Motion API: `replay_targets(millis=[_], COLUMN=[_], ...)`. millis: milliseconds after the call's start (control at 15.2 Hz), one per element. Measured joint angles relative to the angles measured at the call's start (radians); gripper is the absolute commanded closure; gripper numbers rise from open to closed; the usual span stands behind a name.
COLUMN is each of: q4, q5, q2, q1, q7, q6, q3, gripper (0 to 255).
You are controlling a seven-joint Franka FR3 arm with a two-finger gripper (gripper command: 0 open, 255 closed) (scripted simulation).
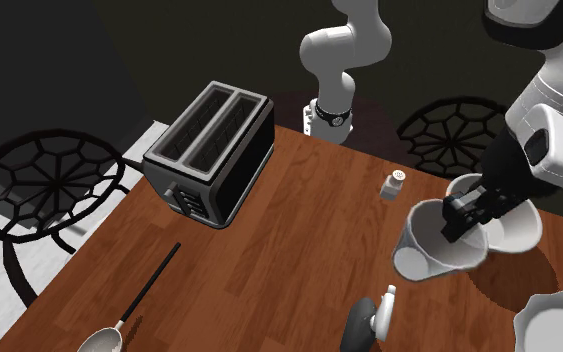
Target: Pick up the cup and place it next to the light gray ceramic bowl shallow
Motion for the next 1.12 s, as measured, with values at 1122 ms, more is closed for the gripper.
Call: replay_targets(millis=[1122], q4=[-0.092], q5=[-0.009], q2=[0.093], q1=[0.018], q7=[0.067], q6=[0.178], q3=[0.021], gripper=[255])
